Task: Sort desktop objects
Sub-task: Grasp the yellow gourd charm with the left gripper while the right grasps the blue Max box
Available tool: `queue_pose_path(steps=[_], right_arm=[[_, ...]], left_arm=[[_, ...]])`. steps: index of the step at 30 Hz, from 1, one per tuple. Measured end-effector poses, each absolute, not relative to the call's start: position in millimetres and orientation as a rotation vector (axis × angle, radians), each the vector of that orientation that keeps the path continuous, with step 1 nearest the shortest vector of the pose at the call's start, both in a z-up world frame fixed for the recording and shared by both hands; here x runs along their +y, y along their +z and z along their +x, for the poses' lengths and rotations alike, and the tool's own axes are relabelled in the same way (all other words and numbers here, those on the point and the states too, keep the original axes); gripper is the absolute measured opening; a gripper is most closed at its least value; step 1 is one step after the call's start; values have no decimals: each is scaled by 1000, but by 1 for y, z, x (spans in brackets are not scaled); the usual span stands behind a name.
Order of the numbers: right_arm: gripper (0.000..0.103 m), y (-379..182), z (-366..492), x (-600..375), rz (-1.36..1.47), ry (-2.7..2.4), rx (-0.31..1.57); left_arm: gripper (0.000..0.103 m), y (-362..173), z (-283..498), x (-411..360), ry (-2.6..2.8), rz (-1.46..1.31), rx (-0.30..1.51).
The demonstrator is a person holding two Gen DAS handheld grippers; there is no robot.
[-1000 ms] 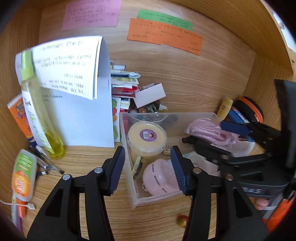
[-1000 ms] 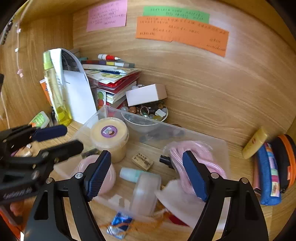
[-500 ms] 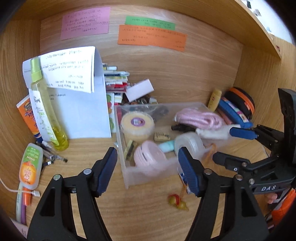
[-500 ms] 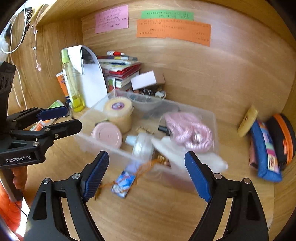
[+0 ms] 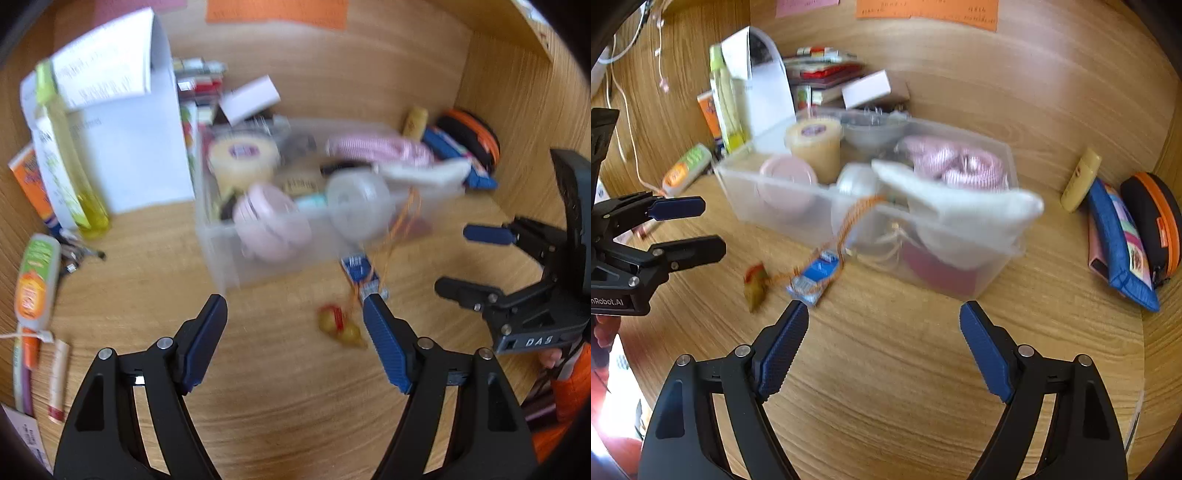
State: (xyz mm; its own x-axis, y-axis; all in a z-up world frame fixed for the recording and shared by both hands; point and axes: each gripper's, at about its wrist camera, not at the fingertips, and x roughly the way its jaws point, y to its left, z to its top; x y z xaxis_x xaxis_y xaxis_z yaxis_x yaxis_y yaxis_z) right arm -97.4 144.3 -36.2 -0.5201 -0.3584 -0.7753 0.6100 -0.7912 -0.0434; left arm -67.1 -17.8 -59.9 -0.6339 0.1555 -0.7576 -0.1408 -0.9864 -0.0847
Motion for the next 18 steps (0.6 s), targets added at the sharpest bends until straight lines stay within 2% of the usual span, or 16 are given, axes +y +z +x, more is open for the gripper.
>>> queue_pose_path(steps=[10,11,12,16,18], right_arm=[[82,-53,-100,147,1129,-2272,439],[82,-53,-100,147,1134,-2270,440],[82,-54,-101,147,1140,-2265,440],[82,-55,-102,147,1145,-2257,444],[82,-55,-102,146,1150,-2248,439]], left_arm=[[74,-93,-76,8,2574,-1363,99],[63,-94,-77,11,2564,-1360,115],[61,-94,-78,13,2567,-1358,131],[31,-93,-80,16,2578,-1317,164],[27,-93,-79,13,2583,-1299,149]])
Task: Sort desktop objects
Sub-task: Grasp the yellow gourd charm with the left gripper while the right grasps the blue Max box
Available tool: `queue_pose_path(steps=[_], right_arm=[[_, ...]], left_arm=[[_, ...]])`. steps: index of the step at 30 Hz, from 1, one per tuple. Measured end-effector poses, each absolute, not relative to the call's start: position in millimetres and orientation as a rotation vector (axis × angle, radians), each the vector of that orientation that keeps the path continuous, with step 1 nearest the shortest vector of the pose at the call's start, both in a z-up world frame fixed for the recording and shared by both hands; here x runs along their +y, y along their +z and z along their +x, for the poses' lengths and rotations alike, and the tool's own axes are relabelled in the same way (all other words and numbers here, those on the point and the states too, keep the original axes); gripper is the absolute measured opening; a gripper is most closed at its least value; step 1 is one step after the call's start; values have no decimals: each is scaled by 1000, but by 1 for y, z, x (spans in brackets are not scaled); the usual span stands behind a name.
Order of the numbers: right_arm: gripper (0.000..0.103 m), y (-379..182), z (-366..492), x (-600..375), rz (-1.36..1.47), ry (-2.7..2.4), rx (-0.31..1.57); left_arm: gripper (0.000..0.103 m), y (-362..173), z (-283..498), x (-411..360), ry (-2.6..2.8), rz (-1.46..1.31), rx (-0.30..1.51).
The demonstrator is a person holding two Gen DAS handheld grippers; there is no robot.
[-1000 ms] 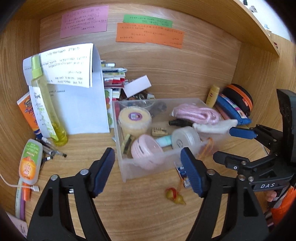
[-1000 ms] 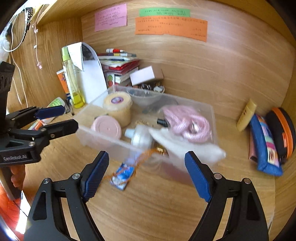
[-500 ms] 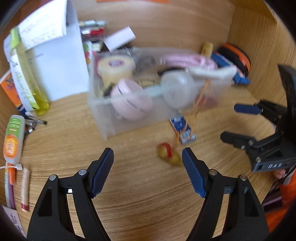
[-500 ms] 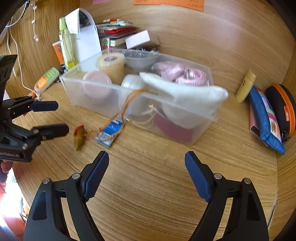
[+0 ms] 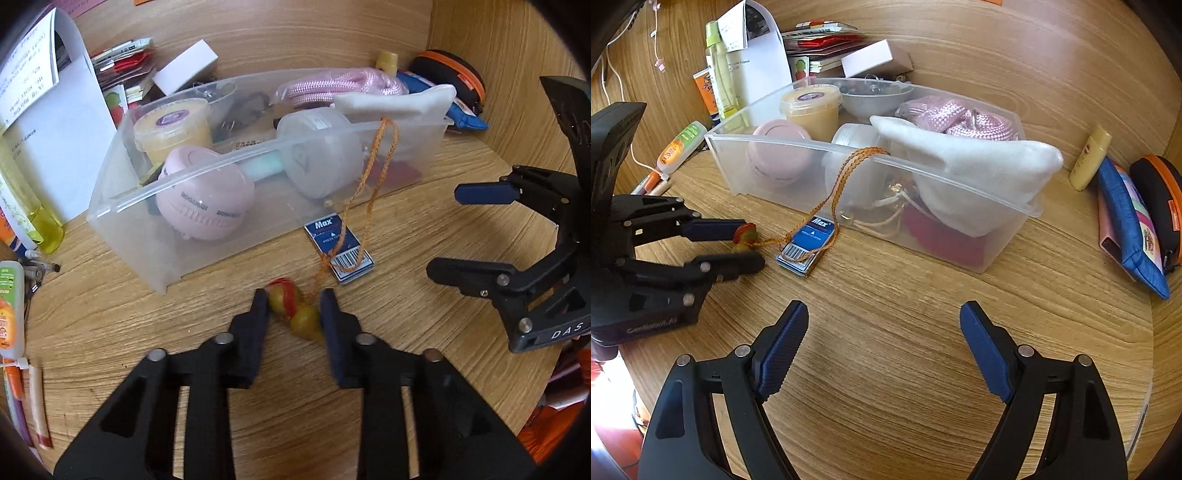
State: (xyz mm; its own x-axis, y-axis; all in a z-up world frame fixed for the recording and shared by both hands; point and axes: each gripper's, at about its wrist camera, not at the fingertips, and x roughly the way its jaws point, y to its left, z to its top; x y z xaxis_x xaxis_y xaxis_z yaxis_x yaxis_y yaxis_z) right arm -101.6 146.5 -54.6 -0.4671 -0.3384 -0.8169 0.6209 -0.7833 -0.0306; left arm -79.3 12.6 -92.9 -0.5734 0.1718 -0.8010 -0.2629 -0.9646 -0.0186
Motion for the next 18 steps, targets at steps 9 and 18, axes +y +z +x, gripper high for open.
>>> queue_pose_path(steps=[9,18], right_arm=[[82,-61,-103,121,1162,-2177,448],[72,-62,-107,91,1128,-2193,488]], left_arm=[[27,-78,-75,-20,2683,-1174,-43],[27,-69,-68,-36,2772,-1056,-172]])
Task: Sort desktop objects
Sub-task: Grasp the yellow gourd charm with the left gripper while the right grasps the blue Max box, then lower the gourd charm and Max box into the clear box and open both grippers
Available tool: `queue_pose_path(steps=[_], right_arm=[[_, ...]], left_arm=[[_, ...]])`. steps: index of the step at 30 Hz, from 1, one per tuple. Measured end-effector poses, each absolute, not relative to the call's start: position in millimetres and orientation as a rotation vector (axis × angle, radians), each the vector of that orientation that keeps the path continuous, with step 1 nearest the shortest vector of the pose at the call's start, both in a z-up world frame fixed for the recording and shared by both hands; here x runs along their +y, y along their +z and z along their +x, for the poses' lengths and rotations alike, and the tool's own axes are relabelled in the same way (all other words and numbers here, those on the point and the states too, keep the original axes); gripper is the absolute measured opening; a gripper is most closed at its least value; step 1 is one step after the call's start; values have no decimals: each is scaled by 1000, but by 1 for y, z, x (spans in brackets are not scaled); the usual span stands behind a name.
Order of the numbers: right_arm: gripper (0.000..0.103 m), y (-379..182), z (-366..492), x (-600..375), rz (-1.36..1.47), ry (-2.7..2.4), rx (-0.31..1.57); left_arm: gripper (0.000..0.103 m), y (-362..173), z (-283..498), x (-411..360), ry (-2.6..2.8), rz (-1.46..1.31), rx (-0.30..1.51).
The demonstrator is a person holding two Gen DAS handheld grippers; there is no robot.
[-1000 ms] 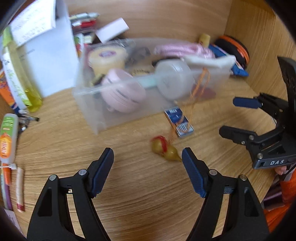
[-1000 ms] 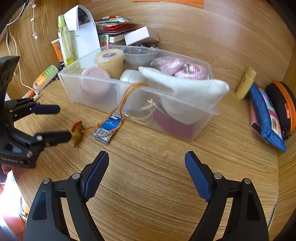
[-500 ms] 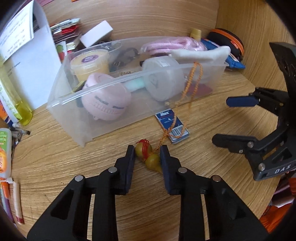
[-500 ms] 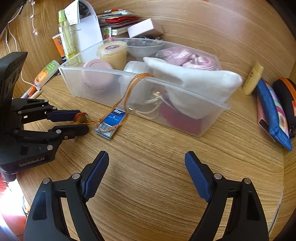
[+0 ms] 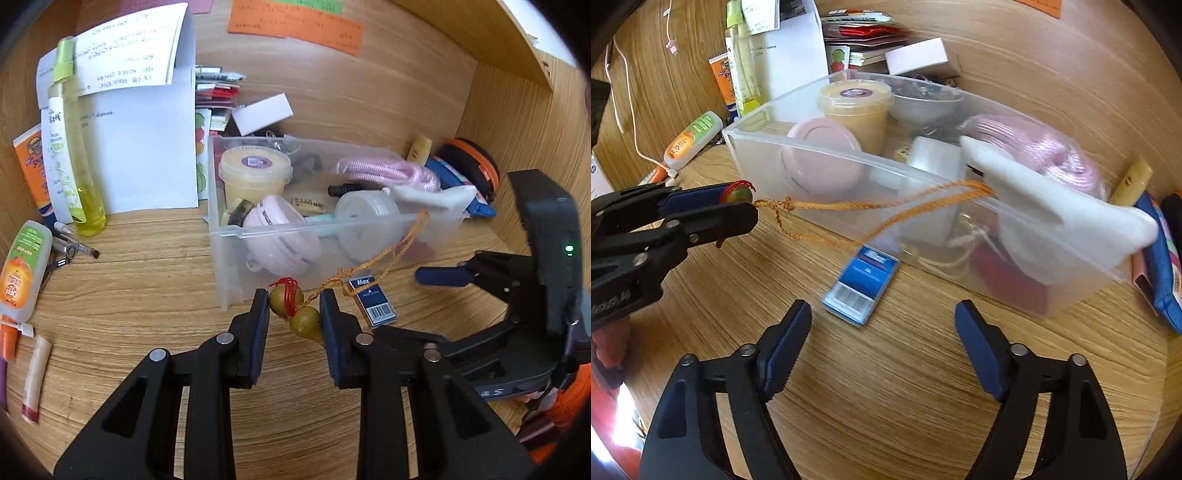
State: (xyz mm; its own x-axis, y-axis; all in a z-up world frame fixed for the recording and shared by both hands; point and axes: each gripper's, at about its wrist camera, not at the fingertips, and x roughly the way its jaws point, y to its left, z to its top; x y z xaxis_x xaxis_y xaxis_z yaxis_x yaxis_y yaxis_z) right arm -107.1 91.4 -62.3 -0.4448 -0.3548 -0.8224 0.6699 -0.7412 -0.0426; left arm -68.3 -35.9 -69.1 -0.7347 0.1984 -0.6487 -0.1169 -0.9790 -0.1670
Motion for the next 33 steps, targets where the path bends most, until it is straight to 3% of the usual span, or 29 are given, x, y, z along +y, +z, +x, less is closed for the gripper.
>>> queue_pose_path(steps=[4,6,9,17,33], right_arm=[[50,-67,-112,82,1156,-2189,493],[47,-66,-115,81,1159,-2184,471],[33,-65,-114,78,1143,-2161,463],[26,-64,-107,84,1122,-2121,456],[26,-36,-81,131,1045,-2134,361]], left_arm=[[27,-68,-69,-38,2768,-1044,-186],[27,-67,-61,-40,2770,-1033,-194],[27,-67,-60,-41,2769,-1024,-203],[27,-65,-57,-40,2775,-1002,-206],[27,-41,-60,-35,2808,-999,-186]])
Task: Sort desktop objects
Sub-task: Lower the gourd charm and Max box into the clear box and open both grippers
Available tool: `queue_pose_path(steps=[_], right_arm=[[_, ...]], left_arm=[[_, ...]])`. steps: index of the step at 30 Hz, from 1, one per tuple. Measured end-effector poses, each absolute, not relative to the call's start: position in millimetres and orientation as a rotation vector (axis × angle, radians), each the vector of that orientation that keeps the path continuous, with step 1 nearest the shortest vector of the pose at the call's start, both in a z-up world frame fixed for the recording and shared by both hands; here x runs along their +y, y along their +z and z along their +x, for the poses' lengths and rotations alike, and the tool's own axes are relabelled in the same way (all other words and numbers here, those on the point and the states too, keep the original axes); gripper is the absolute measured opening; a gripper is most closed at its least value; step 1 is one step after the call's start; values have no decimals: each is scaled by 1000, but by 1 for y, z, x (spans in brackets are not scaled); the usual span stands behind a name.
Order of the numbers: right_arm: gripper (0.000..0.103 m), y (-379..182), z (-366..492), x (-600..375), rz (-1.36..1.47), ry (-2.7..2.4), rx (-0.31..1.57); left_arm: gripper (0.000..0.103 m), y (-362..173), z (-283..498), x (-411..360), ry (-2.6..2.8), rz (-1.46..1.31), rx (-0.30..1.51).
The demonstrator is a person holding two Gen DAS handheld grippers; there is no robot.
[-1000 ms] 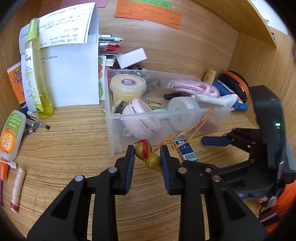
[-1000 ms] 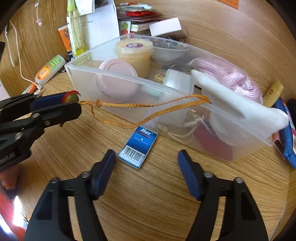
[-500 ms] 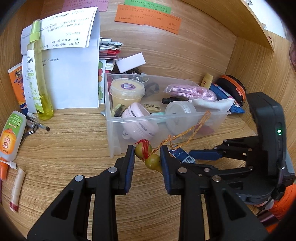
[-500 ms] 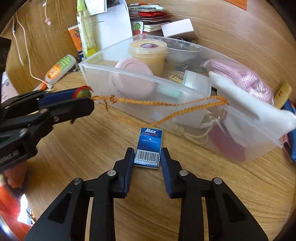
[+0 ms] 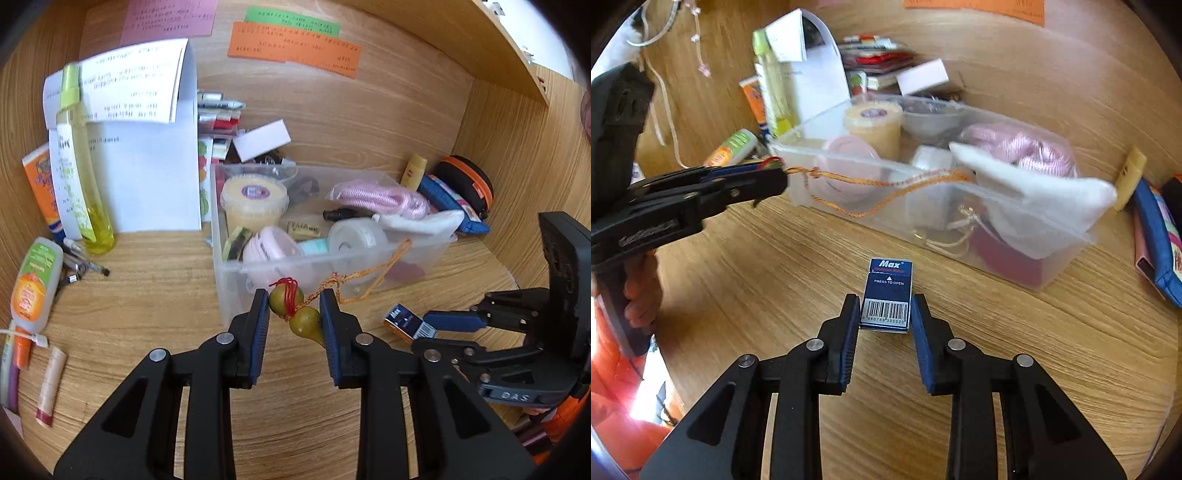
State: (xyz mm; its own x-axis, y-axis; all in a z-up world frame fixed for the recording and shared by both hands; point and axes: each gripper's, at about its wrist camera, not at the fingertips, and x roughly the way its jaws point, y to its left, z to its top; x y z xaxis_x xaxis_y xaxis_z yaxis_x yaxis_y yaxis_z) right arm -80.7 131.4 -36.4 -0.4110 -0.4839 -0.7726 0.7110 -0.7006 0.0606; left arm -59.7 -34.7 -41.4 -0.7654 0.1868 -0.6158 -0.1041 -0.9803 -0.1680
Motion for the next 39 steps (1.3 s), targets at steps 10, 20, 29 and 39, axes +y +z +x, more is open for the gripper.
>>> queue_pose_path(steps=[10,20,29,39], right_arm=[[26,2,-71,143,909,-2178,310],[26,24,-80,160,830,-2261,268],[26,37,-104,157,790,-2317,252],[26,46,-135,138,751,-2335,286]], left_arm=[[27,-3,-79,-34,2797,-947,-230],[27,34,-113,-33,2818,-868,-219],[27,31,-155,-26,2816,-900,-247],[27,-18,-175,-11,2721,-1052,-190]])
